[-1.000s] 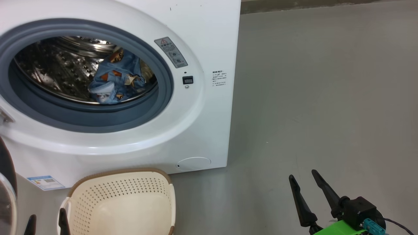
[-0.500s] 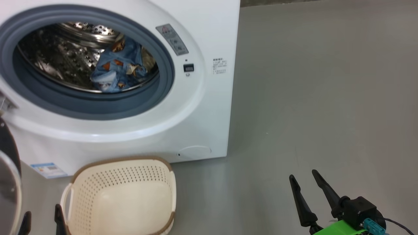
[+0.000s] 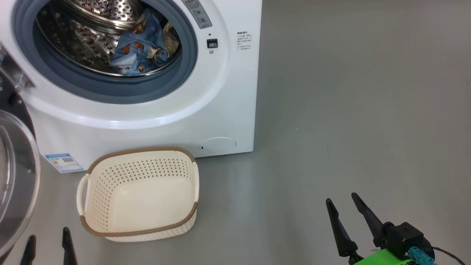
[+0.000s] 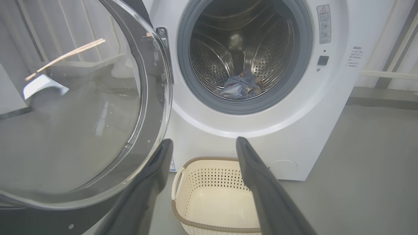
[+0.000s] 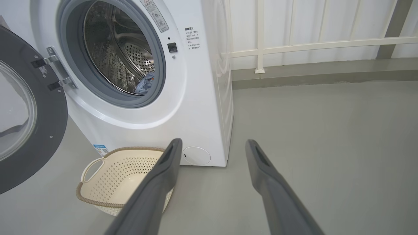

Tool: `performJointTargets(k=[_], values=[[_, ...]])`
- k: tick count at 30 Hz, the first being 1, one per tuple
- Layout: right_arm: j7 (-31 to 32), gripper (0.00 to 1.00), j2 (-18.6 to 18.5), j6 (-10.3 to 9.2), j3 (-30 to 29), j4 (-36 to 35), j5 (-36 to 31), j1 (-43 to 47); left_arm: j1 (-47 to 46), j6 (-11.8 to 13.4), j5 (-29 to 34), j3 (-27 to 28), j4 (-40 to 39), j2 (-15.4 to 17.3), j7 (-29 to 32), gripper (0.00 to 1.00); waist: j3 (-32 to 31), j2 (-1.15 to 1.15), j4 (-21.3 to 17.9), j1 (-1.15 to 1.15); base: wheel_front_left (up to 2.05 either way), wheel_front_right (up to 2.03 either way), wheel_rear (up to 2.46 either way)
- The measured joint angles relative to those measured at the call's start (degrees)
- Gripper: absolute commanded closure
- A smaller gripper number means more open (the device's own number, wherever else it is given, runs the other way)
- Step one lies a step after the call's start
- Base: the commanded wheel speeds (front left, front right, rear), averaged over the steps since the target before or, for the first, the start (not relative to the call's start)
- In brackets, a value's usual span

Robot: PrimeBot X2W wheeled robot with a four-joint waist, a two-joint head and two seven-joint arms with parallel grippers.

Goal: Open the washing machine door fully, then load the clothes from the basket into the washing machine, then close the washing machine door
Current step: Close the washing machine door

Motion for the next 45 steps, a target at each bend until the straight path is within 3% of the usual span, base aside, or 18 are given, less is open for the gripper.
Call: performJointTargets(k=[24, 45], values=[[0.00, 0.00, 0.00, 0.00, 0.23, 0.51, 0.00, 0.08, 0.75, 0.00, -0.19, -0.82, -0.87, -0.13, 0.00, 0.00, -2.86, 0.00, 2.16, 0.00, -0.10, 0.10, 0.00], [0.00, 0.00, 0.00, 0.00, 0.58, 0.77, -0.01, 0.97, 1.57, 3.08, -1.66, -1.23, -0.99, -0.13, 0.00, 0.00, -3.02, 0.00, 13.16, 0.00, 0.00, 0.00, 0.00]])
